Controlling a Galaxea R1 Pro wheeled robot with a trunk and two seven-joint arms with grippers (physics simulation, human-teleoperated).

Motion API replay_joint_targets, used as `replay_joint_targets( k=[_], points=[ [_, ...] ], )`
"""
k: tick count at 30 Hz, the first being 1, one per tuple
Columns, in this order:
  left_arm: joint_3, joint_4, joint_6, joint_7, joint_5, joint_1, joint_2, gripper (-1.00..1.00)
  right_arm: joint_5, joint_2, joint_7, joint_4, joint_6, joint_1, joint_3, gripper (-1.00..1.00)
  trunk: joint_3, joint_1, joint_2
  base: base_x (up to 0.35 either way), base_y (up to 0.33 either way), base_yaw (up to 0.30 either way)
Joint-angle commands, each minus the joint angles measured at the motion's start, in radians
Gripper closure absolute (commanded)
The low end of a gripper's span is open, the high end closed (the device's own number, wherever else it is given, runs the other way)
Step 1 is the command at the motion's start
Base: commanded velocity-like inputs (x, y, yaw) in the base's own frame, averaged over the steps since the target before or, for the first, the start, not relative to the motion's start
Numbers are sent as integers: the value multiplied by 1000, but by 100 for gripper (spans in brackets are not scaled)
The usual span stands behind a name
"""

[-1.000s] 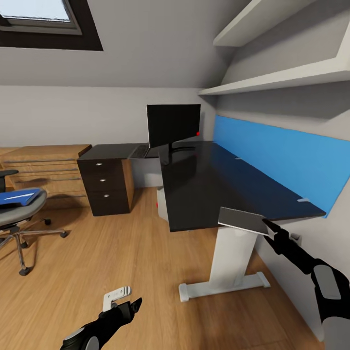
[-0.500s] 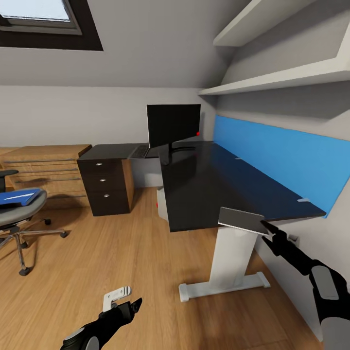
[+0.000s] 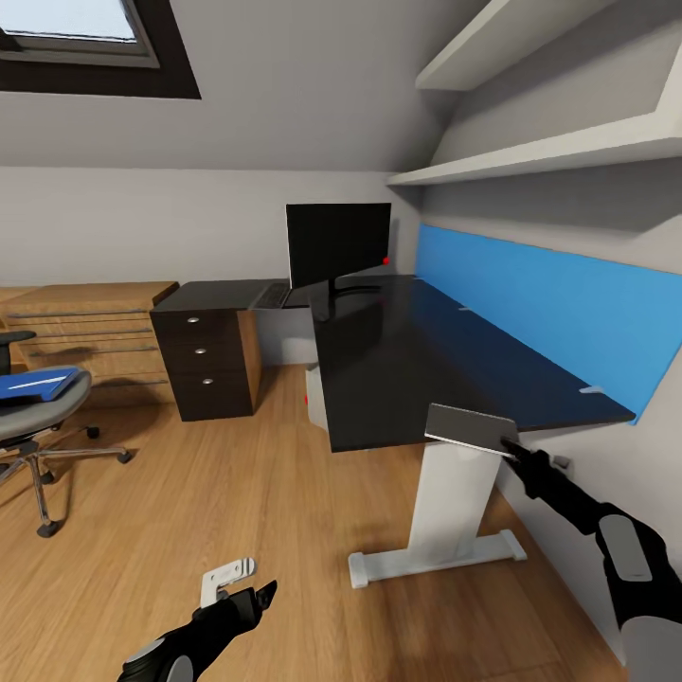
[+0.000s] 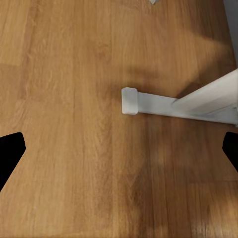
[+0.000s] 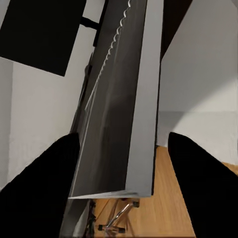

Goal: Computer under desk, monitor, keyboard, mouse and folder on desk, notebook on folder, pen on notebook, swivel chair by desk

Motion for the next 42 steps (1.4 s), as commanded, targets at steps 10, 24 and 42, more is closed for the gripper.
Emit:
replay_joint_targets(
  k=[10, 24, 42],
  points=[
    [2, -1, 6, -1, 5, 0, -1, -100, -1, -1, 2, 0, 6, -1, 16, 100, -1, 0, 0, 0, 0, 0],
    [3, 11, 6, 2, 5, 0, -1, -100, -8, 4, 13, 1, 6, -1, 15, 100, 31, -38, 70, 0, 0, 0],
    [-1, 34, 6, 3, 1, 0, -2, -100, -2, 42, 14, -3, 7, -1, 48, 100, 102, -107, 196, 0, 0, 65]
  ],
)
